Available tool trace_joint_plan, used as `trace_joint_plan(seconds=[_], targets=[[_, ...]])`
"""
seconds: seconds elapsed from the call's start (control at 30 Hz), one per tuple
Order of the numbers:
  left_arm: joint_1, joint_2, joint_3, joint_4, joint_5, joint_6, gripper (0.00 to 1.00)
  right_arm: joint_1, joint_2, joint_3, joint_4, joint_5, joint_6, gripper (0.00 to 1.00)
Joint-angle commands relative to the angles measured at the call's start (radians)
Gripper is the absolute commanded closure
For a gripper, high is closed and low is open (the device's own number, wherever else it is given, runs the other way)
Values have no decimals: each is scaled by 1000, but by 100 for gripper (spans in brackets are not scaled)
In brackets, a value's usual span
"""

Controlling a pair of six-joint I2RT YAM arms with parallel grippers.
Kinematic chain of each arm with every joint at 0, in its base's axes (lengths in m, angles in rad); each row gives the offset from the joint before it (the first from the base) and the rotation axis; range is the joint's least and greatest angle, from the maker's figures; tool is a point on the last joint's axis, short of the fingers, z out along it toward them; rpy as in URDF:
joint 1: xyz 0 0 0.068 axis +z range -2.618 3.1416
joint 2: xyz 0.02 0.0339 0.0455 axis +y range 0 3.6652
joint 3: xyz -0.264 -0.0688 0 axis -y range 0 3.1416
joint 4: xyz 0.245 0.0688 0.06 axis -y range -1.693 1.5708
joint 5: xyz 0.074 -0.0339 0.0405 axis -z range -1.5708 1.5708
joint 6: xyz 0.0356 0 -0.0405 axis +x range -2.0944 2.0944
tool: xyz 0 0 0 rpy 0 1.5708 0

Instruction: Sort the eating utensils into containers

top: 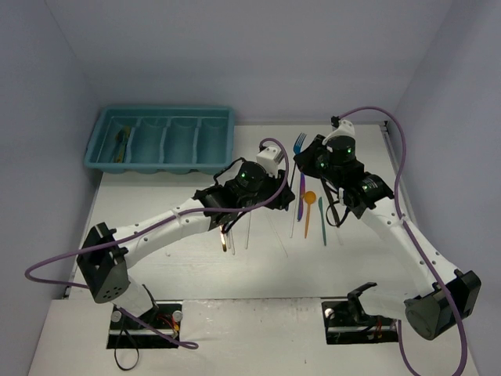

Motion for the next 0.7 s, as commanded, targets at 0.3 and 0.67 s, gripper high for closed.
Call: trace_joint_plan(seconds=[0.3, 0.67], targets=[[-11, -25, 44, 31, -3, 48, 100, 9, -39, -15, 74, -17, 10, 83], [146, -149, -58, -113, -104, 123, 100, -14, -90, -58, 69, 55, -56, 21]])
